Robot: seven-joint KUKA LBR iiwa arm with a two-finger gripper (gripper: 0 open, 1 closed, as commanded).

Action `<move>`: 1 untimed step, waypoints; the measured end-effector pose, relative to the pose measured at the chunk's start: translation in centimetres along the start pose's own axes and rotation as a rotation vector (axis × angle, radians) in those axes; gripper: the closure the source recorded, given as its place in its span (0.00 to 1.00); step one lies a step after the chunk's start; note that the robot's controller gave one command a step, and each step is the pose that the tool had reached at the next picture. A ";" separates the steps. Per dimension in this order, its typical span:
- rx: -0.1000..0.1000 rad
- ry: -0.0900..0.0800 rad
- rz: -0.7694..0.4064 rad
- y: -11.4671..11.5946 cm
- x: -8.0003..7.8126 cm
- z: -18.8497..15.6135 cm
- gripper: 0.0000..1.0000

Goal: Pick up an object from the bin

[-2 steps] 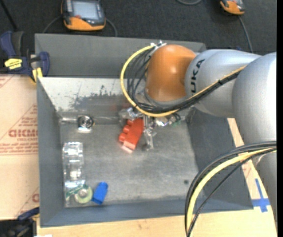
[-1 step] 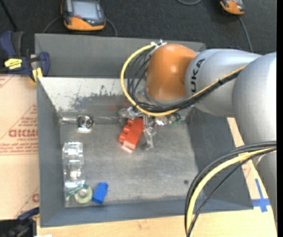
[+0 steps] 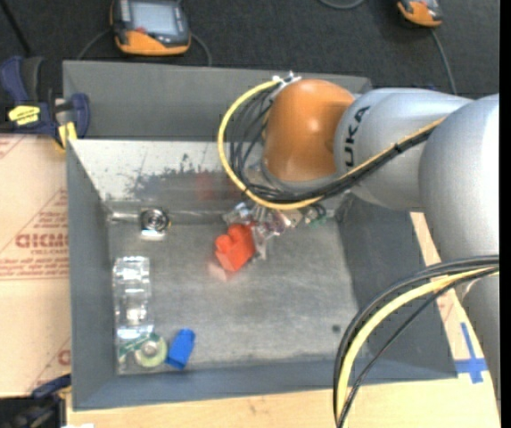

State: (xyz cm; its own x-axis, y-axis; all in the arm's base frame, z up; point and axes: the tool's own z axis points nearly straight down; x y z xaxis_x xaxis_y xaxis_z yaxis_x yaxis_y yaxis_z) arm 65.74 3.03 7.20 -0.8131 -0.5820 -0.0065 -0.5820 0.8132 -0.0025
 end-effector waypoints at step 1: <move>0.004 -0.003 0.004 -0.2 -0.2 -5.6 1.00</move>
Offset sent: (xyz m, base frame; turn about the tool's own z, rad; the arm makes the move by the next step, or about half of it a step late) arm -0.0001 -0.0001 0.0510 0.0000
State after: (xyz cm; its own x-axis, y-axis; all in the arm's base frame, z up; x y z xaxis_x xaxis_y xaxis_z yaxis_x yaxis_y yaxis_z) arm 66.03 2.96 12.81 -0.8157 -0.5785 -0.0094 -0.5784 0.8157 -0.0061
